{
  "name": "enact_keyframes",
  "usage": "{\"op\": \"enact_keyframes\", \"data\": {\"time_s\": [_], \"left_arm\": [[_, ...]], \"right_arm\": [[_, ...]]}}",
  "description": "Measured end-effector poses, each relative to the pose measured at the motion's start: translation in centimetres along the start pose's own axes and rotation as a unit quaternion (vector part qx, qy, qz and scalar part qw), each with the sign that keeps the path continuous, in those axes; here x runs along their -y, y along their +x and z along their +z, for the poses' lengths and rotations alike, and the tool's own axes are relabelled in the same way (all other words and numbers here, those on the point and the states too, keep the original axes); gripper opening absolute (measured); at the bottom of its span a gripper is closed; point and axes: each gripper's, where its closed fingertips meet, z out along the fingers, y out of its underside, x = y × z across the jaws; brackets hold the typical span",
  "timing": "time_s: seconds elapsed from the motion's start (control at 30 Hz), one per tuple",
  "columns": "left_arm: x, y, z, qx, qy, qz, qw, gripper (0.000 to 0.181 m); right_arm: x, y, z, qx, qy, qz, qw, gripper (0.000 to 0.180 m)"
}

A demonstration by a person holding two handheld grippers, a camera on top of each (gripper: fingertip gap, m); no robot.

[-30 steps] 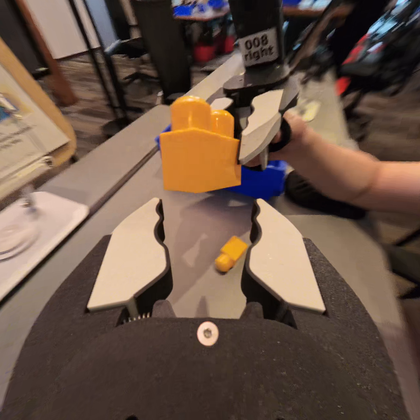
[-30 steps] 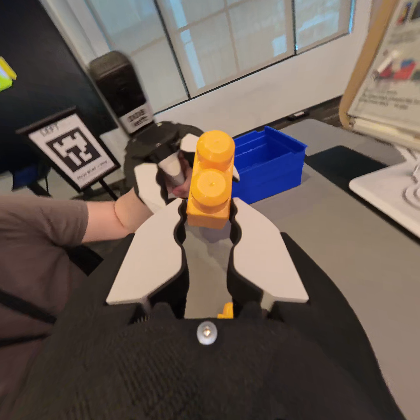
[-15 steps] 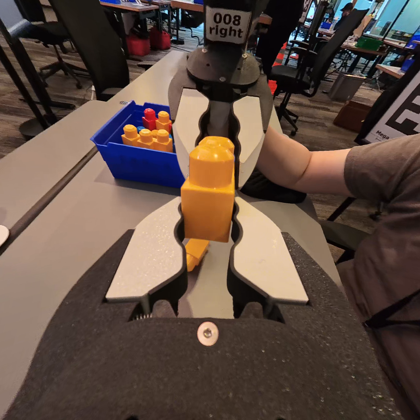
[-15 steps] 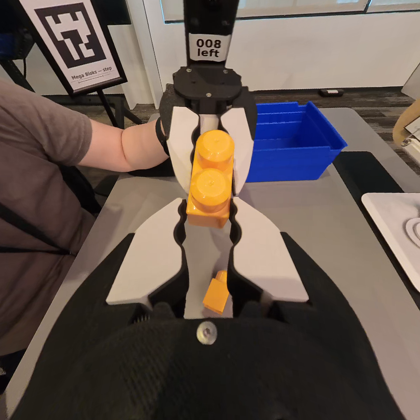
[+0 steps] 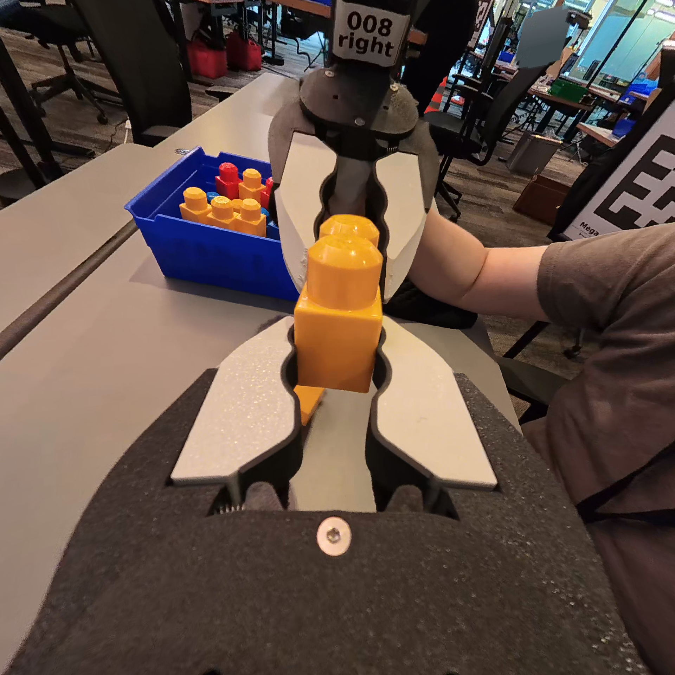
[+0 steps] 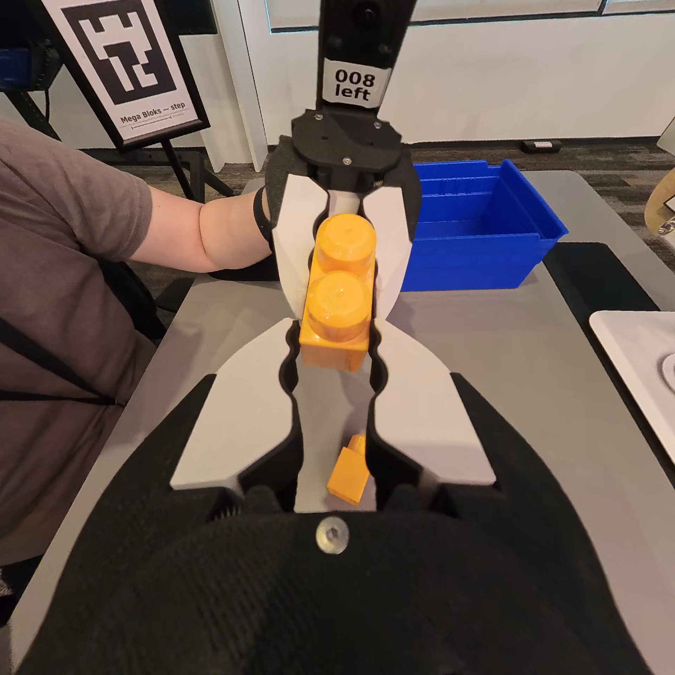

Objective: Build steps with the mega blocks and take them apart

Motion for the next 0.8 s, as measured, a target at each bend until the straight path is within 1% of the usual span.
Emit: {"op": "enact_keyframes", "data": {"time_s": [0.1,0.17,0.23,0.27,0.33,0.4,0.5,0.6,0.7,0.8], "left_arm": [[-0.1,-0.5,0.1,0.004,0.002,-0.015,1.0,0.038],[0.1,-1.2,-0.5,0.016,0.004,-0.013,1.0,0.038],[0.7,-2.2,-2.0,0.044,0.013,-0.004,0.999,0.038],[1.2,-2.9,-3.2,0.069,0.021,0.002,0.997,0.038],[2.2,-4.2,-6.0,0.116,0.035,0.01,0.993,0.038],[3.3,-5.3,-9.2,0.166,0.054,0.021,0.984,0.038],[4.6,-6.1,-13.7,0.217,0.089,0.019,0.972,0.038],[5.4,-6.1,-16.7,0.239,0.117,0.016,0.964,0.038],[5.2,-6.3,-18.0,0.251,0.115,0.004,0.961,0.038],[5.2,-6.3,-18.5,0.251,0.118,-0.002,0.961,0.038]], "right_arm": [[0.5,0.6,-0.2,-0.023,0.019,-0.015,0.999,0.038],[1.0,1.0,-0.7,-0.042,0.03,-0.031,0.998,0.047],[0.6,1.6,-1.3,-0.071,0.009,-0.059,0.996,0.049],[-0.2,2.2,-1.5,-0.092,-0.019,-0.068,0.993,0.049],[-3.3,3.4,-1.4,-0.126,-0.113,-0.046,0.984,0.05],[-7.2,3.6,-0.5,-0.122,-0.218,0.01,0.968,0.05],[-11.7,3.1,1.5,-0.108,-0.322,0.078,0.937,0.051],[-15.1,1.8,2.8,-0.089,-0.406,0.127,0.901,0.051],[-17.3,2.3,3.2,-0.125,-0.464,0.104,0.871,0.05],[-18.7,2.3,3.5,-0.133,-0.495,0.105,0.852,0.05]]}}
